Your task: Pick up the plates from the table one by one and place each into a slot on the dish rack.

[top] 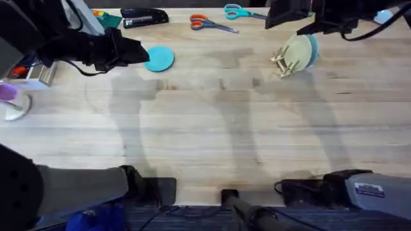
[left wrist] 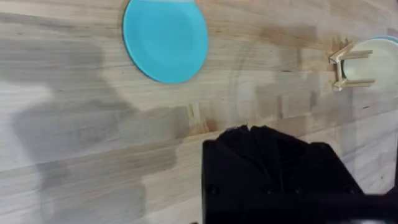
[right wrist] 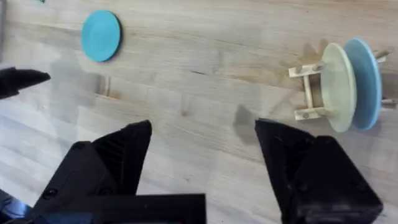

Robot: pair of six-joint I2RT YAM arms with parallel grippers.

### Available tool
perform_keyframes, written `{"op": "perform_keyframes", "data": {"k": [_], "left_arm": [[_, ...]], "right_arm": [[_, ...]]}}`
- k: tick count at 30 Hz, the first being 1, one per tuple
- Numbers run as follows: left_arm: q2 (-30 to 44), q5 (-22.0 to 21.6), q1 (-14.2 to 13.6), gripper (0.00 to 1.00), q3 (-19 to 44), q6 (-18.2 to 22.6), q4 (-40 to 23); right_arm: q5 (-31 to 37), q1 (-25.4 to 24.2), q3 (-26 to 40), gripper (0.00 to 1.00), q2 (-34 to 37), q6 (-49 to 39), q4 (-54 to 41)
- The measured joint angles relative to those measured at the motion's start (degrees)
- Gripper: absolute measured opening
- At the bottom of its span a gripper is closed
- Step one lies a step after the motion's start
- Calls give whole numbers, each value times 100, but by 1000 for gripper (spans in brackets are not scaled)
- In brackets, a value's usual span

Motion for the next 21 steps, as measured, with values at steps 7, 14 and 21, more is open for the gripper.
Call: {"op": "perform_keyframes", "data": {"k": [7, 14, 21], "left_arm": [[32, 206, 14, 40, 0, -78, 356], [236, 607, 210, 40, 2, -426, 903], [981, 755, 240, 40, 384, -752, 915]], "right_arm": [[0, 0, 0, 995, 0, 0, 0], [0, 0, 0, 996, 0, 0, -2], [2, 0, 0, 995, 0, 1, -2]]}}
